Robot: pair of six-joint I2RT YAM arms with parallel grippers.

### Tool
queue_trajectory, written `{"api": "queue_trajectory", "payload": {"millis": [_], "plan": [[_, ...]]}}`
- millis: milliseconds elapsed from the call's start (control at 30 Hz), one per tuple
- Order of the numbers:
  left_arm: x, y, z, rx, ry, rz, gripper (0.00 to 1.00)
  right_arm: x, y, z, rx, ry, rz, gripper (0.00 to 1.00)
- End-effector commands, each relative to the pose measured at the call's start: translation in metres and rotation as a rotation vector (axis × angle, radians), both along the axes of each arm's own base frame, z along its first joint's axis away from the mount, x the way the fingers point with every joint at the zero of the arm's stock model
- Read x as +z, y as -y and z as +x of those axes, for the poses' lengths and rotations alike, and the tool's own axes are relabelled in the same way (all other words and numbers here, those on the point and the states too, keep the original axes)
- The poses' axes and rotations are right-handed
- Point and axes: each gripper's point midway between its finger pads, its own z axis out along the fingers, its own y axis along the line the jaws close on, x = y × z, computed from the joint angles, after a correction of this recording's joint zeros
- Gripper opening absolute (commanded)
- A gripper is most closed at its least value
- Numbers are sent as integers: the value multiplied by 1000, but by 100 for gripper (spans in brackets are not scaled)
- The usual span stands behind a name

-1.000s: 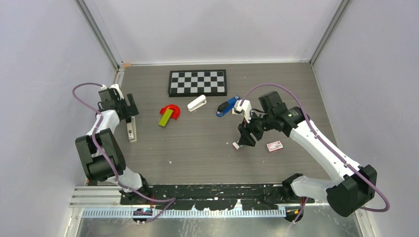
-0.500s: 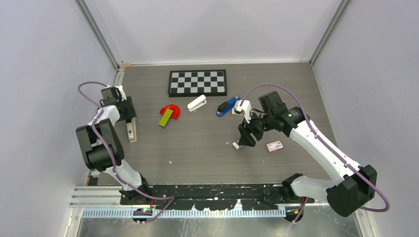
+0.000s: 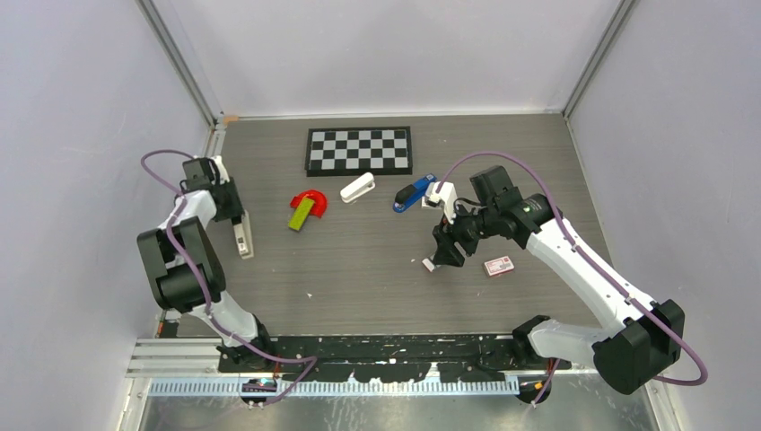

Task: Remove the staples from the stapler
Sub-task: Pick up the stapler from the center of the board.

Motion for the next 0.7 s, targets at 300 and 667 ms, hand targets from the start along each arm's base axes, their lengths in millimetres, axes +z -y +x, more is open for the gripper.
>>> {"api": "queue_trajectory", "payload": {"millis": [300,667], "plan": [[132,97,-59,-71,424,-287,0,30,-17,-18,75,-33,164,64],[198,255,-107,-505,734,-624,0,51,-50,13,-7,-7,383,65]]}}
